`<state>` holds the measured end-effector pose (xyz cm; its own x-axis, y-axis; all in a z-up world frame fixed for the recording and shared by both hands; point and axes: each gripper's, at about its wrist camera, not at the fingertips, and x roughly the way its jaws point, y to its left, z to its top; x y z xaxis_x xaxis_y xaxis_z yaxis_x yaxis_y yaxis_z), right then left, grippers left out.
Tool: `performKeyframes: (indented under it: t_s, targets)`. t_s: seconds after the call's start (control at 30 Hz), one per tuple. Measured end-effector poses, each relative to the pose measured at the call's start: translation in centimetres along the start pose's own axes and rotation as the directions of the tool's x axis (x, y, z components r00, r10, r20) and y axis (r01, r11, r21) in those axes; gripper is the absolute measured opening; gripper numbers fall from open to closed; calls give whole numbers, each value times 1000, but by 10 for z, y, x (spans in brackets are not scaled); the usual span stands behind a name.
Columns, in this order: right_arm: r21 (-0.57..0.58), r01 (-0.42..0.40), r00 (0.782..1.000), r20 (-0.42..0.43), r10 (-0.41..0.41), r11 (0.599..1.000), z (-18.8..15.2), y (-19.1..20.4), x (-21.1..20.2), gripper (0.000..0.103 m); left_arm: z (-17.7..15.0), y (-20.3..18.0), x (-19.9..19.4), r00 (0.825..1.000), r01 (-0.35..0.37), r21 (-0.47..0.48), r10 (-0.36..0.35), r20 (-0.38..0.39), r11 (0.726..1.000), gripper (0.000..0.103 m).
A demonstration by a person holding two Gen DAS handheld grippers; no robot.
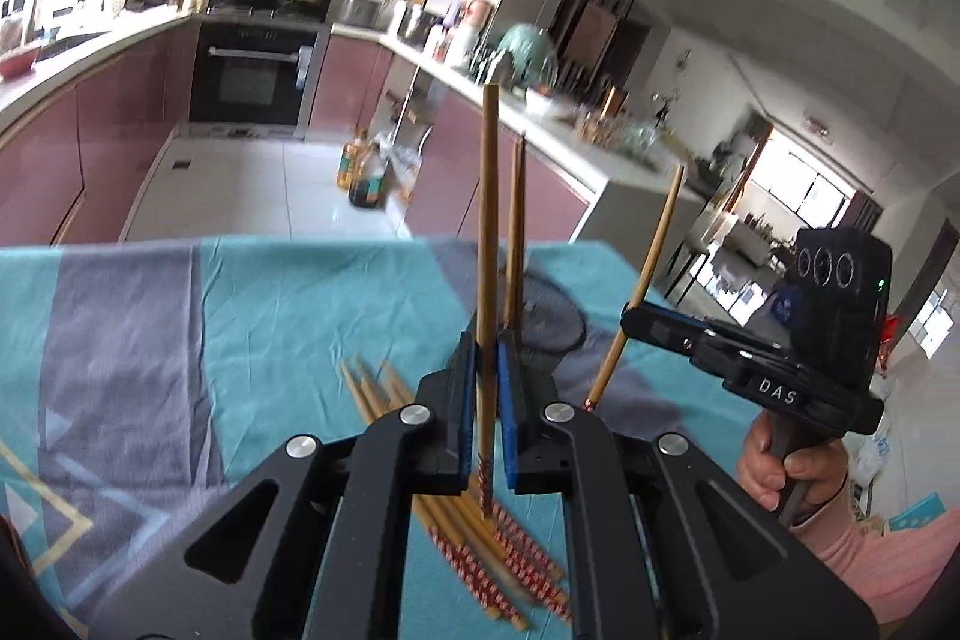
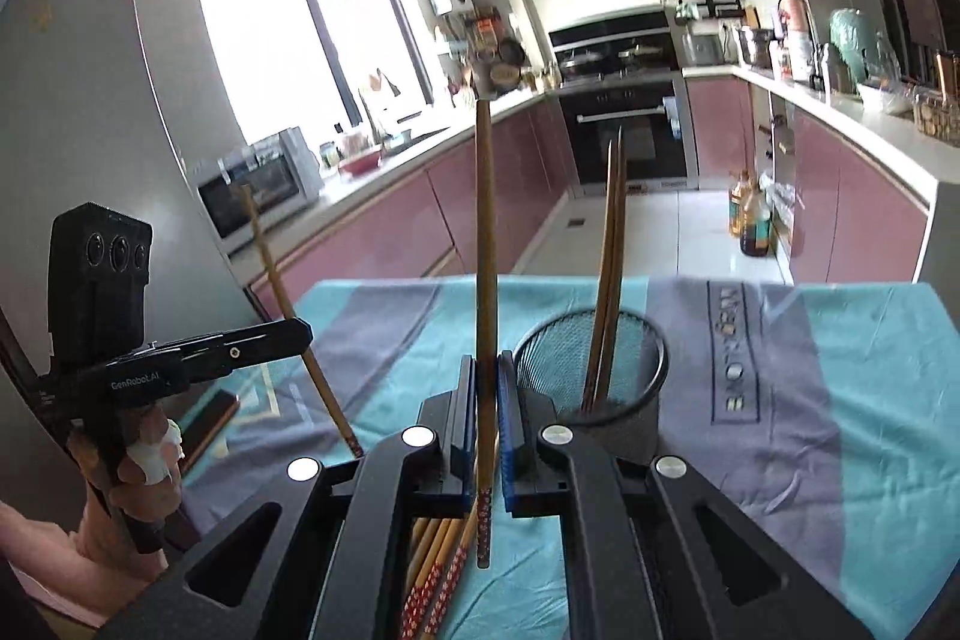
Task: Organize utensils
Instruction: 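Raise both chopsticks upright and lower them into the mesh cup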
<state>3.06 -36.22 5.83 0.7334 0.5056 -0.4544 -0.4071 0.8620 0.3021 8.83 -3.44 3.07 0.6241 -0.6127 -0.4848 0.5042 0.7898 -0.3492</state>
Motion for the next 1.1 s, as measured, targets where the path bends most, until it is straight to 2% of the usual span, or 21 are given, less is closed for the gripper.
performKeyframes:
  t_s: [0.4,0.57,0.7,0.83,1.1]
  targets:
    - [-18,13,991,133,-10,1000,50,-11,-19,6,64,-32,2,991,35,51,-41,124,998,8]
    - [-26,42,985,168,-37,999,65,-17,-18,6,83,-43,14,990,31,69,-40,134,997,8]
    - [-26,72,985,156,-68,997,65,-23,-8,6,83,-50,36,996,-3,96,-6,90,995,8]
    - [-19,99,989,108,-96,995,58,-32,10,6,73,-53,59,1000,-15,115,13,17,993,8]
    - [-4,121,993,-9,-121,993,42,-45,41,6,48,-42,101,992,-33,146,51,-118,989,8]
